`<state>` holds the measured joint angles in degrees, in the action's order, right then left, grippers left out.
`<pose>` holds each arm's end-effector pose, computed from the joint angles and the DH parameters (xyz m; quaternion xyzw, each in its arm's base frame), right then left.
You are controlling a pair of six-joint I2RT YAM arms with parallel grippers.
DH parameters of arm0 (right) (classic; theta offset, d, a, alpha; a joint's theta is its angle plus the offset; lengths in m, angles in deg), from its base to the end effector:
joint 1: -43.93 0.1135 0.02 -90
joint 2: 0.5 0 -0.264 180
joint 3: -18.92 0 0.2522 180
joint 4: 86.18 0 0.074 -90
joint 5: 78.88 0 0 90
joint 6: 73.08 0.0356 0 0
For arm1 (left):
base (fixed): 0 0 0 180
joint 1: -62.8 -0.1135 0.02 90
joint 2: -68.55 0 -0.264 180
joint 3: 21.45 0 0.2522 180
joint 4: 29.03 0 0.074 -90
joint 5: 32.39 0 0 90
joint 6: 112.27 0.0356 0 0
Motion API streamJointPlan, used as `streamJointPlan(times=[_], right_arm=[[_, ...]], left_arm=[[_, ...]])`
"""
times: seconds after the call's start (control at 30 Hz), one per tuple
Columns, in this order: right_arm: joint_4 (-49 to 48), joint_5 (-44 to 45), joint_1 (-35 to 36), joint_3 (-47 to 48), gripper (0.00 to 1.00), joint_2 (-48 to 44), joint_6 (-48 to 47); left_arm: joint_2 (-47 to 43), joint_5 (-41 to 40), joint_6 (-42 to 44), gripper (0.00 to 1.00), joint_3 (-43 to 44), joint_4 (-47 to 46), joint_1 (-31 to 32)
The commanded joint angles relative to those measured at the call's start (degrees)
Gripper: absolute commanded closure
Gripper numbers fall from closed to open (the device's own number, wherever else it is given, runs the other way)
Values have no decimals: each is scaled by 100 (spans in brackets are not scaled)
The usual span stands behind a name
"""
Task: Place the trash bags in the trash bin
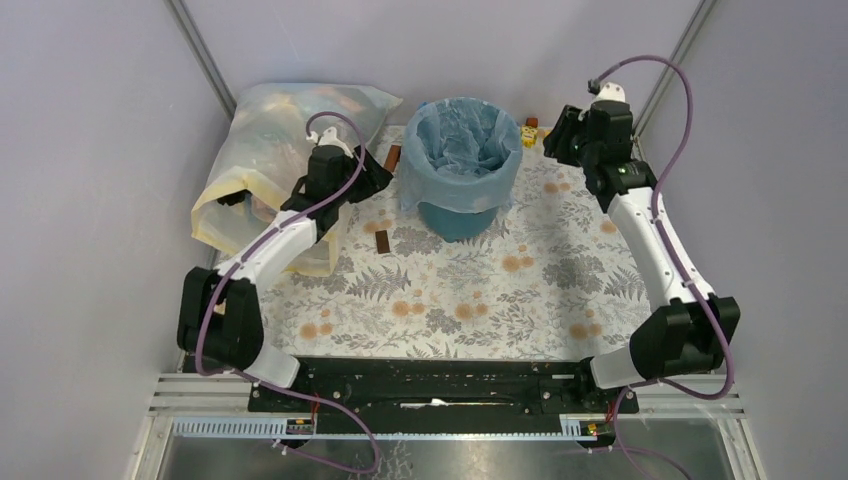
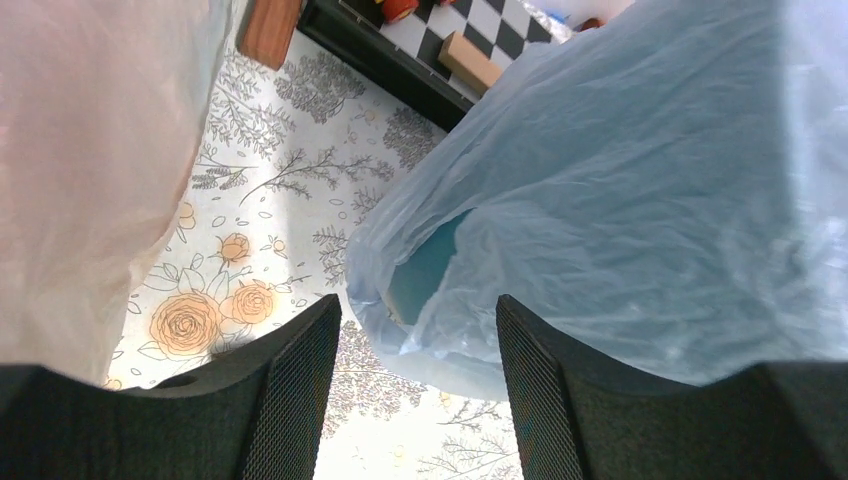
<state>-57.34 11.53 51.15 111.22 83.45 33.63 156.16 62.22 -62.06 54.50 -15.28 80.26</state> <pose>0.3417 0.0430 0.3743 0.0700 0.8186 0.1153 0.5583 0.3377 -0.1092 0.2793 -0.1425 0.8328 -0.2856 0.4523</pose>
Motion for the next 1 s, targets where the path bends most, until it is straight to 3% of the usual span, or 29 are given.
streamJointPlan(times=[0.0,0.1,0.23,0.6,0.8,0.97], right_arm=[[207,-9,408,785,56,-184,-360],[462,-29,839,1362,69,123,-573],[1016,-210,1389,2244,99,735,-858],[3050,170,2176,4551,100,2807,-1493],[3608,217,2372,5211,100,3629,-1645],[3859,276,2474,5209,100,4000,-1894]], left_arm=[[-597,-104,265,39,-22,210,-5],[-828,101,318,40,-51,323,10],[-1098,206,285,40,-227,308,135],[-1167,278,419,40,-472,173,204],[-799,479,342,41,-380,-218,217],[-493,533,334,41,-259,-360,257]])
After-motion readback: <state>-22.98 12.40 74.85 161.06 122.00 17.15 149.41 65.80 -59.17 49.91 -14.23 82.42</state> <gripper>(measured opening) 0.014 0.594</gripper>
